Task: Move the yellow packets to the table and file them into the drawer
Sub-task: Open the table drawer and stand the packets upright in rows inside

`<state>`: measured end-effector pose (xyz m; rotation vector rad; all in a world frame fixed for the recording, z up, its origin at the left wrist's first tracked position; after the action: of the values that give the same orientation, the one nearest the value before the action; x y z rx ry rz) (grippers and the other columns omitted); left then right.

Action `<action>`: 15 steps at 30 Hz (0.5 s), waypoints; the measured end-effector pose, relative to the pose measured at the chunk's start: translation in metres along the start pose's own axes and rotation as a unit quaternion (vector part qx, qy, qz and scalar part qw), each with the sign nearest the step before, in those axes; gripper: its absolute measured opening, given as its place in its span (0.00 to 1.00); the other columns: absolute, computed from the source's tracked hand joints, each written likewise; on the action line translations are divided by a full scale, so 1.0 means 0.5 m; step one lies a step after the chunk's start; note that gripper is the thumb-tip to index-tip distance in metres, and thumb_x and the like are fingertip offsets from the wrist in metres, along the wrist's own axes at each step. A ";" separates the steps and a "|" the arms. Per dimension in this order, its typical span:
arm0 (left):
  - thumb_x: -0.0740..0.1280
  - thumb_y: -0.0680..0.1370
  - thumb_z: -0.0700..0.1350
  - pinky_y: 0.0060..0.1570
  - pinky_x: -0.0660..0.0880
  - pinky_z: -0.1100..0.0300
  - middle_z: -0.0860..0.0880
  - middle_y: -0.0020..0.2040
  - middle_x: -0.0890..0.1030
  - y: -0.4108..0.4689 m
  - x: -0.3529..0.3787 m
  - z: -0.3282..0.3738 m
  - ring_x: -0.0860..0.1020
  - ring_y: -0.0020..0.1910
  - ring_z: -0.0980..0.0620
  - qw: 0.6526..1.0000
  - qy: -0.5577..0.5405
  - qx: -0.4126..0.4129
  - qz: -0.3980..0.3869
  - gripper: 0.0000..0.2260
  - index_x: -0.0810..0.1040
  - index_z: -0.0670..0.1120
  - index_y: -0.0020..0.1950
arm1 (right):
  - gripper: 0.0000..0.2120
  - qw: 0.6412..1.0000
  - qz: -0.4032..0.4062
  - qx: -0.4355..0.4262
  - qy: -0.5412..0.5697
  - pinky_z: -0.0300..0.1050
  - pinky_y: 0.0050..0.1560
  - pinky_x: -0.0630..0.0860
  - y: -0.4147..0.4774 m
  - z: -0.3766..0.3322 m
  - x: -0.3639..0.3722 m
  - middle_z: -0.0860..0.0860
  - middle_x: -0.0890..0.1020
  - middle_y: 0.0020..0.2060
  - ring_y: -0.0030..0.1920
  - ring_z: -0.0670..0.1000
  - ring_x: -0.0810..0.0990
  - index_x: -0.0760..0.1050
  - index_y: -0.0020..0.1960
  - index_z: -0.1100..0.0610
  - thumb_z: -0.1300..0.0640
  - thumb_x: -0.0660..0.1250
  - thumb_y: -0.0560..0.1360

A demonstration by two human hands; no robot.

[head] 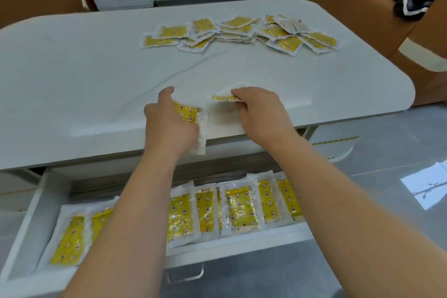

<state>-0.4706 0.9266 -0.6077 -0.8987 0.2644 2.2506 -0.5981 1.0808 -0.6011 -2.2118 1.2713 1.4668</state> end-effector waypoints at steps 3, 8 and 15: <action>0.73 0.75 0.38 0.46 0.73 0.61 0.55 0.59 0.71 -0.054 -0.031 -0.015 0.75 0.51 0.55 0.998 -0.052 0.014 -0.017 0.36 0.62 0.63 0.76 | 0.12 0.993 0.115 -0.005 0.023 0.53 0.52 0.79 -0.075 -0.023 -0.051 0.53 0.86 0.52 0.54 0.56 0.81 0.82 0.63 0.54 0.55 0.64 0.82; 0.70 0.80 0.46 0.43 0.82 0.57 0.59 0.51 0.82 -0.125 -0.051 -0.085 0.84 0.41 0.58 0.990 -0.114 -0.025 -0.083 0.13 0.78 0.62 0.59 | 0.14 0.988 0.152 0.022 0.016 0.46 0.32 0.63 -0.165 -0.046 -0.070 0.44 0.68 0.29 0.32 0.50 0.68 0.69 0.39 0.49 0.49 0.63 0.84; 0.74 0.77 0.42 0.42 0.81 0.55 0.53 0.43 0.87 -0.101 -0.078 -0.162 0.86 0.42 0.52 0.977 -0.107 -0.099 -0.156 0.09 0.84 0.56 0.52 | 0.06 0.969 0.078 0.052 0.228 0.41 0.29 0.76 -0.173 -0.094 -0.035 0.46 0.79 0.31 0.27 0.49 0.79 0.80 0.47 0.40 0.48 0.67 0.82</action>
<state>-0.3738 0.9098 -0.6382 -0.7295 -0.1910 2.0787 -0.5058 1.1162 -0.5879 -2.5140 1.6466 0.9293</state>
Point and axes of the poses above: each hand's wrist, its own y-axis towards the middle knuckle, its own x-axis out of the palm, z = x × y, the point moved 9 cm from there along y, towards the middle knuckle
